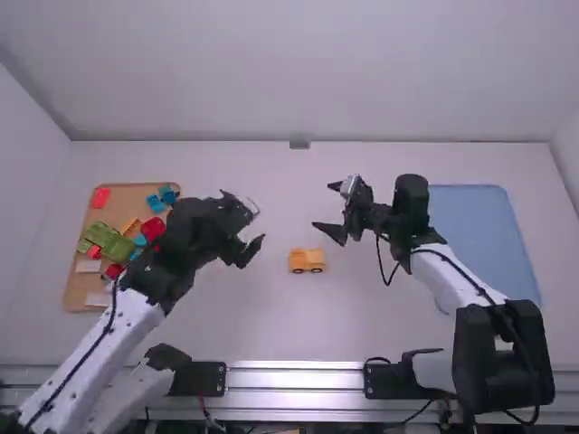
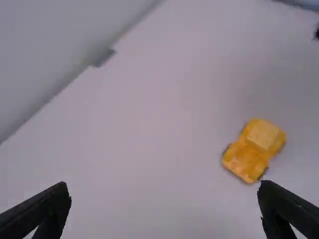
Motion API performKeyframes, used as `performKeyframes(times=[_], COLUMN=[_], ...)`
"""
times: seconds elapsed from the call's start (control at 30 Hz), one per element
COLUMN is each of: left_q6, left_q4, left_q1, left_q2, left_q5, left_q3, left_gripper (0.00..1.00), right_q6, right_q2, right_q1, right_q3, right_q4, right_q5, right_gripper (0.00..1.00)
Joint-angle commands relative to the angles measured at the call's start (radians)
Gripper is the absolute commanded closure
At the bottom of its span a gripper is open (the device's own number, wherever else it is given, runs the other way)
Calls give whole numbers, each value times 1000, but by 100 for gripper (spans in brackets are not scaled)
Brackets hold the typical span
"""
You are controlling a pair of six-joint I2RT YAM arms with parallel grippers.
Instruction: Assemble lego blocks to make yellow taxi
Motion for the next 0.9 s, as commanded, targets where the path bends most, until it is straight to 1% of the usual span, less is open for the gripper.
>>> performKeyframes(times=[0.0, 0.07, 0.13, 0.17, 0.23, 0.27, 0.43, 0.53, 0.57, 0.63, 0.73, 0.77, 0.8, 0.87], left_q6=[-325, -417, -504, -521, -644, -665, -695, -784, -823, -876, -886, -901, -901, -924], left_q4=[-36, -75, -128, -135, -198, -214, -265, -363, -414, -505, -578, -616, -621, -676], left_q1=[1, 2, 2, 2, 2, 2, 2, 2, 2, 2, 2, 2, 2, 8], left_q2=[-94, -141, -193, -200, -256, -274, -362, -402, -404, -393, -357, -324, -320, -258], left_q5=[-255, -365, -497, -517, -649, -670, -677, -758, -813, -888, -903, -912, -913, -915], left_q3=[4, 4, 5, 5, 5, 5, 7, 52, 78, 134, 211, 262, 267, 352], left_gripper=[1, 1, 1, 1, 1, 1, 1, 1, 3, 1, 1, 1, 1, 1], right_q6=[57, -1, -96, -104, -127, -125, -101, -100, -98, -66, -4, 42, 47, 89], right_q2=[3, 3, 3, 3, 3, 3, 3, 3, 3, 3, 12, 32, 35, 88], right_q1=[34, 59, 92, 96, 126, 135, 145, 148, 145, 148, 160, 176, 179, 205], right_q3=[93, 138, 208, 217, 280, 298, 340, 359, 362, 368, 381, 400, 404, 450], right_q4=[-42, -113, -233, -249, -339, -357, -354, -357, -352, -333, -311, -304, -304, -319], right_q5=[89, 93, 93, 97, 117, 127, 82, 6, -23, -74, -93, -90, -90, -106], right_gripper=[1, 1, 1, 1, 1, 1, 1, 1, 1, 1, 1, 1, 1, 1])
